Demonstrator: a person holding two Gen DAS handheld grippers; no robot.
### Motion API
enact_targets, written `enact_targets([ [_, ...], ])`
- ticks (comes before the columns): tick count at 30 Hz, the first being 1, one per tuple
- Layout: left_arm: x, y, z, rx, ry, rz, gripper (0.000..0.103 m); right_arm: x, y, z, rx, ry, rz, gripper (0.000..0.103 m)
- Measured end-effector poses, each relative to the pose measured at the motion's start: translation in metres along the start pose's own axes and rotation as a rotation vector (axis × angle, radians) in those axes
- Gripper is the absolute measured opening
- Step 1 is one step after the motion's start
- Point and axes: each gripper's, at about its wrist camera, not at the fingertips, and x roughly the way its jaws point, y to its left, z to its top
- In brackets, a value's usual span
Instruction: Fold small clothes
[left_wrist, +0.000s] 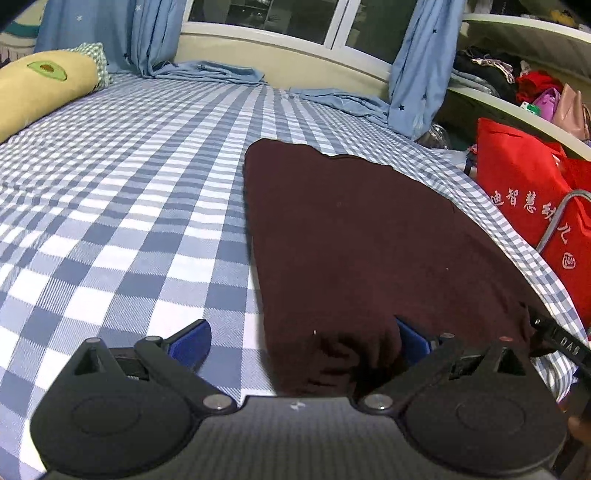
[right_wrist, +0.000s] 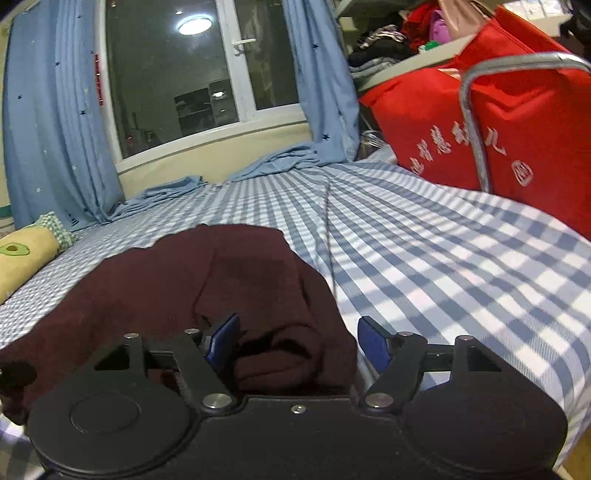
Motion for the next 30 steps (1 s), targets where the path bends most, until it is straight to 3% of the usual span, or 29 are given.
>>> enact_targets([
  [5,-0.003,-0.008,-0.003,0.039,-0.021,0.031,0.103,0.002,0.0,0.002,-0.008,-0.002,-0.009,0.075],
  [16,0.003,-0.013,-0.009,0.044,-0.012,0.044,0.103,0.021,-0.007,0.023,0.047,0.047,0.094,0.081],
  [18,0.002,-0.012,-0.009,0.028,-0.008,0.035,0.103,0.027,-0.005,0.02,0.029,0.058,0.094,0.064],
  [25,-0.004,-0.002,0.002,-0.033,0.006,-0.03,0.102,0.028,0.004,0.002,-0.092,0.007,0.052,0.06],
  [30,-0.025,0.002,0.021,-0.05,-0.098,-0.052,0.102,0.032,-0.007,-0.005,-0.022,0.006,0.087,0.061],
])
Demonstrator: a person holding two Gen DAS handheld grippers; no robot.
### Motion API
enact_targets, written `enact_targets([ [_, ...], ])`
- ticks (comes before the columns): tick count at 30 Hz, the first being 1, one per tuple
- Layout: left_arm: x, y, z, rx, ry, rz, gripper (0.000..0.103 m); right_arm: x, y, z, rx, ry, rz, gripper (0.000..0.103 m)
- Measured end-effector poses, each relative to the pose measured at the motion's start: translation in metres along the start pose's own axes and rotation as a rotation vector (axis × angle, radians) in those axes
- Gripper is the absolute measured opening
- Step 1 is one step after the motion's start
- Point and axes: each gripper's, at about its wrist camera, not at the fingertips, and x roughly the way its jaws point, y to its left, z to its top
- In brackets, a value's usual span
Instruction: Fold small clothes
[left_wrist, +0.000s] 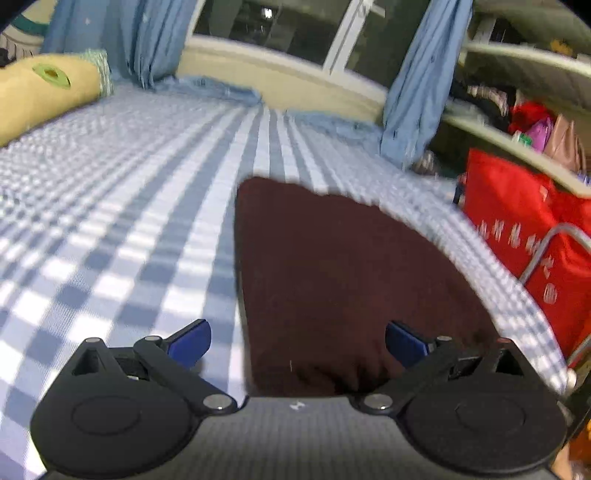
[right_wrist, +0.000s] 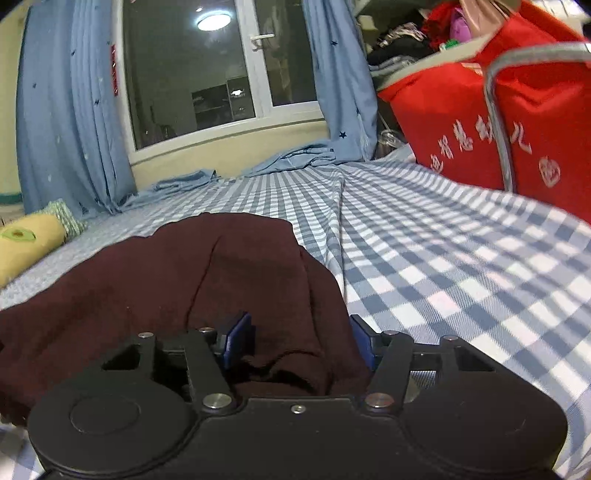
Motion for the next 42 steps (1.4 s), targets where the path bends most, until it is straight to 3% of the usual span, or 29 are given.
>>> enact_targets([
  [3,0.002,0.009,0.014,-0.034,-0.026,0.003,0.102,-0.001,0.0,-0.002,0.01,-0.008,0.001,0.061],
  [7,0.026,0.018,0.023,-0.019,0.034,0.093,0.102,-0.001,0.0,-0.002,0.012,-0.011,0.001,0.061],
  [13,0.035,0.031,0.013,-0.079,0.046,0.071,0.102,-0.001,0.0,-0.003,0.013,-0.014,-0.004,0.062],
  [17,0.034,0.025,0.001,-0.001,0.004,0.139,0.102,-0.001,0.001,-0.003,0.009,-0.012,-0.016,0.065],
  [23,0.024,0.022,0.005,0.018,-0.018,0.143,0.102,-0.001,0.002,0.006,-0.006,0.006,-0.027,0.069],
  [25,0.015,0.022,0.008,0.021,-0.047,0.12,0.102,-0.006,0.0,0.014,-0.015,-0.005,0.0,0.071],
  [28,0.004,0.022,0.01,0.016,-0.119,0.032,0.102,-0.013,-0.006,0.028,-0.012,-0.059,0.098,0.088],
  [31,0.01,0.015,0.01,0.06,-0.102,0.012,0.102,-0.009,-0.003,0.045,-0.072,-0.077,0.142,0.093],
  [34,0.021,0.01,0.003,0.107,-0.053,0.026,0.102,0.007,0.001,0.064,-0.136,-0.03,0.185,0.093],
  [38,0.023,0.014,-0.001,0.063,-0.031,0.009,0.102,0.037,0.001,0.082,-0.212,0.046,0.27,0.096],
  [42,0.026,0.012,-0.007,0.108,-0.023,0.034,0.102,0.067,-0.003,0.095,-0.256,0.144,0.308,0.096],
])
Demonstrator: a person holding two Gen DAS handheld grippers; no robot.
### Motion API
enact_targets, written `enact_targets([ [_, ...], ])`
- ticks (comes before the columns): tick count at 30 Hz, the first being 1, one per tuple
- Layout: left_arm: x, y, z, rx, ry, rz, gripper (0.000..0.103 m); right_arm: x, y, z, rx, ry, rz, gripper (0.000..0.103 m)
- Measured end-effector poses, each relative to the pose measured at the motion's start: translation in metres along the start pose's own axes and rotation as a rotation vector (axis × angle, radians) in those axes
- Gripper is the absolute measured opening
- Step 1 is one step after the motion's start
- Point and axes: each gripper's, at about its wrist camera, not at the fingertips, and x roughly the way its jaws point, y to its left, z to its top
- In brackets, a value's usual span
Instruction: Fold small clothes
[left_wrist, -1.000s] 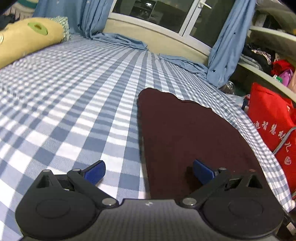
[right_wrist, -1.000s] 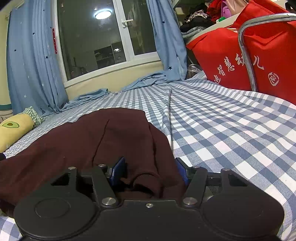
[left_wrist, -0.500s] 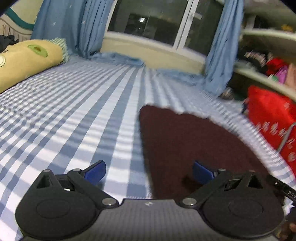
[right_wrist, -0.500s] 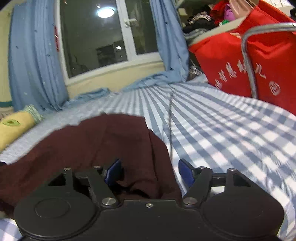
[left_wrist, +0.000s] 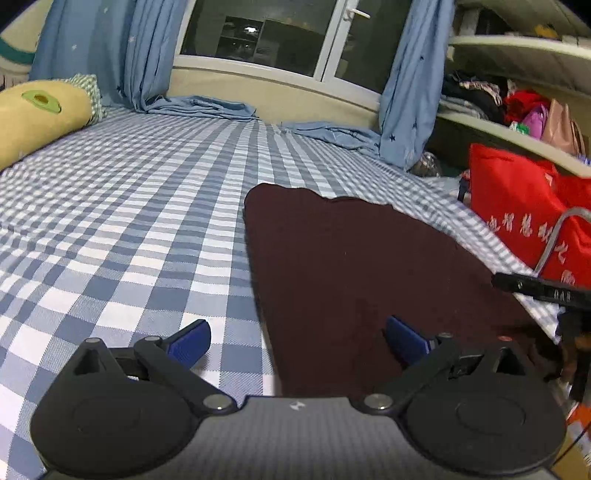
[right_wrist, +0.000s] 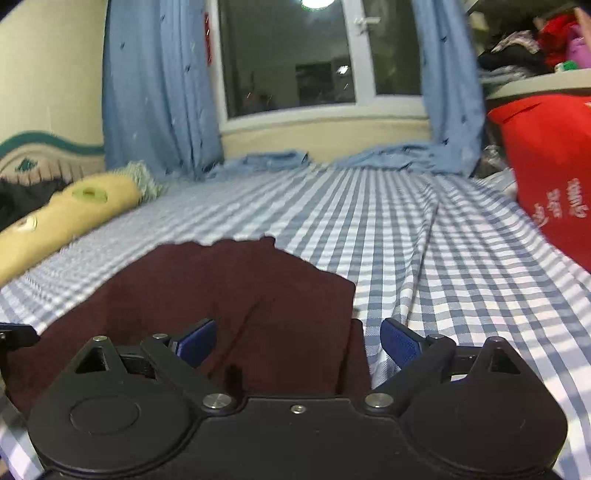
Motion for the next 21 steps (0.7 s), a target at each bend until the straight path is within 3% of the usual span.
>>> enact_targets([
  [8,0.004,0.0,-0.001,-0.023,0.018,-0.001,0.102,0.029,-0.009,-0.006,0.017,0.125,0.053,0.098],
  [12,0.004,0.002,0.007,-0.012,0.039,-0.012,0.103,0.032,-0.028,-0.02,0.166,0.114,0.123,0.1],
  [21,0.014,-0.004,0.053,0.076,0.077,0.041,0.102,0.03,-0.031,-0.021,0.182,0.098,0.148,0.1],
])
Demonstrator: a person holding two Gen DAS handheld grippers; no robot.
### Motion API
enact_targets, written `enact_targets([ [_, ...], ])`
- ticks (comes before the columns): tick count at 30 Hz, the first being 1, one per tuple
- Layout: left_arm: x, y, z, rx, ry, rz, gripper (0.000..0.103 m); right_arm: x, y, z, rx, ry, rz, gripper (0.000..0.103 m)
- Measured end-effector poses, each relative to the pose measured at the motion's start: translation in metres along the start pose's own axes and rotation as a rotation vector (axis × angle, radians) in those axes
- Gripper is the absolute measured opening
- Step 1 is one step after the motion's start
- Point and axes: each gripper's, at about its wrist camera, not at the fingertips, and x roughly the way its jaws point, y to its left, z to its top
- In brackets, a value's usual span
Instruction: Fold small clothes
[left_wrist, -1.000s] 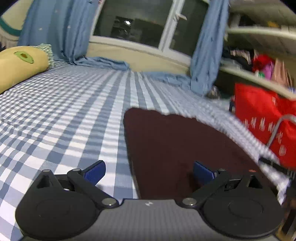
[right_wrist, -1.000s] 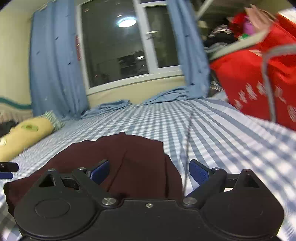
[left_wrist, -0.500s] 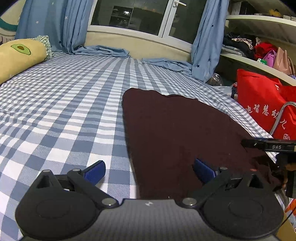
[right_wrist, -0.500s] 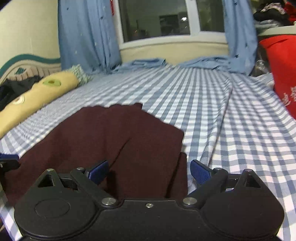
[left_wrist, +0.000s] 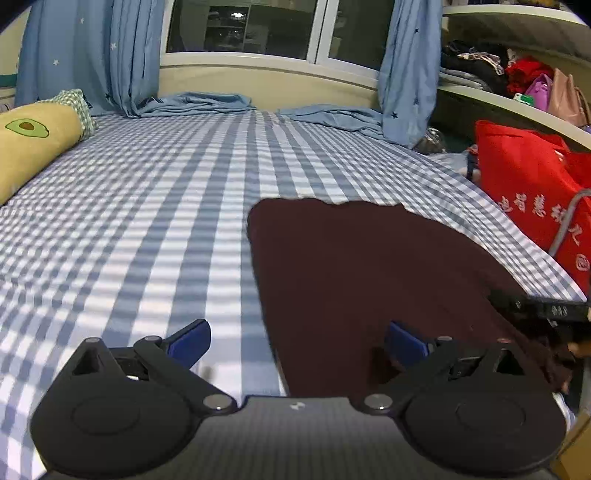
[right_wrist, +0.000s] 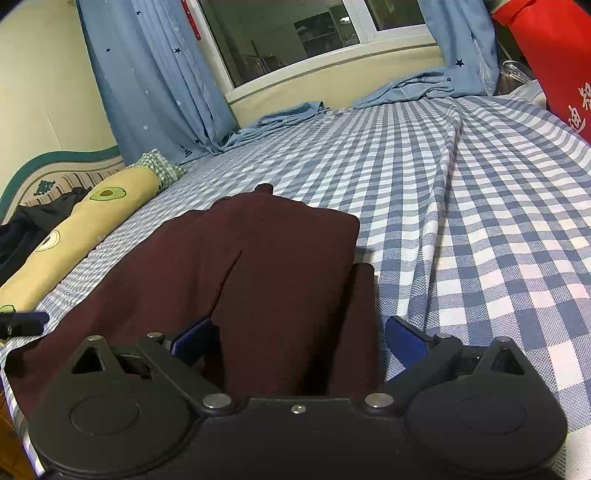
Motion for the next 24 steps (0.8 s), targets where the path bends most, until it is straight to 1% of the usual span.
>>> enact_targets([
  [3,0.014,0.005,0.011,-0.018,0.015,-0.021,0.102,0.0,0.0,0.0,0.0,0.0,0.0,0.1],
  [8,0.049,0.011,0.013,-0.035,0.116,-0.035,0.102,0.001,0.0,-0.001,0.002,-0.004,0.003,0.1],
  [12,0.06,0.012,0.007,-0.035,0.114,-0.057,0.103,-0.004,-0.004,-0.002,0.022,-0.014,0.021,0.101],
  [17,0.072,0.02,0.004,-0.082,0.145,-0.093,0.103,-0.004,-0.005,-0.001,0.035,-0.018,0.032,0.102],
  [24,0.077,0.016,0.002,-0.036,0.132,-0.086,0.103,-0.003,-0.006,-0.001,0.038,-0.019,0.035,0.102],
])
